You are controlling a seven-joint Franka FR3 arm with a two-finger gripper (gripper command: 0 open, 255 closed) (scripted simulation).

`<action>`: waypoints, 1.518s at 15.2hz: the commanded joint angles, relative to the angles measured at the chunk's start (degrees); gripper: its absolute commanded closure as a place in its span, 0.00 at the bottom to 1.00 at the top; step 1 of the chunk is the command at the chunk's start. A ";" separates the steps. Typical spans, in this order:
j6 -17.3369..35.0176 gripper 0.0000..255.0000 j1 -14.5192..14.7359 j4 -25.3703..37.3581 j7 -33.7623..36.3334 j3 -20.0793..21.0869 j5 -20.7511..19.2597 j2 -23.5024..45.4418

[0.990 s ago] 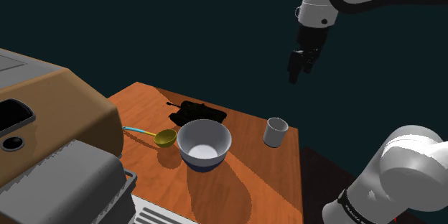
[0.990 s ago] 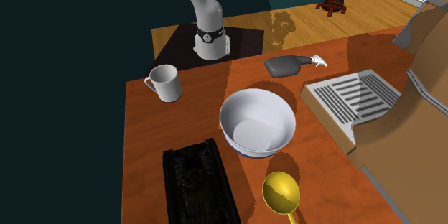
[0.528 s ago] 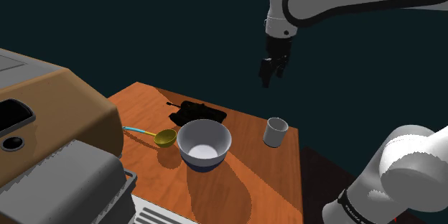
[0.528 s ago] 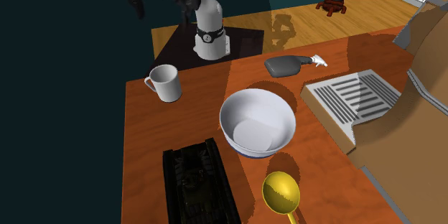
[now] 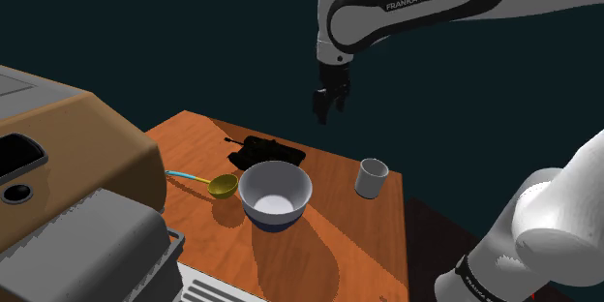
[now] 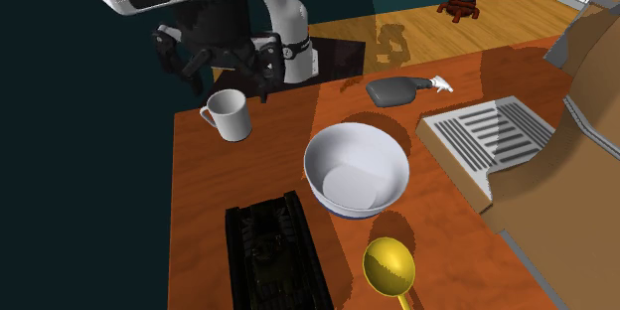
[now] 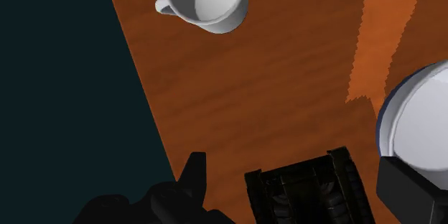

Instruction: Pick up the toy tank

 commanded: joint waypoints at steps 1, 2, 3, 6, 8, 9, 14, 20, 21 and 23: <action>1.45 0.00 0.29 2.87 -0.42 0.32 -0.06 4.80; 1.82 0.00 0.45 4.52 -0.62 0.49 -0.10 7.06; 2.13 0.00 0.62 6.24 -0.81 0.66 -0.16 9.33; 2.65 0.00 1.19 11.81 -1.41 1.17 -0.40 16.16; 2.66 0.00 1.63 15.91 -1.81 1.51 -0.61 20.75; 2.55 0.00 1.86 18.08 -2.01 1.67 -0.73 23.07; 0.93 0.00 3.35 30.40 -3.14 2.39 -1.41 35.00; 2.62 0.00 3.86 32.87 -3.27 2.42 -1.81 39.49; 3.20 0.00 3.87 32.62 -3.21 2.39 -1.86 39.83; 4.72 0.00 3.90 31.99 -3.07 2.31 -2.02 40.72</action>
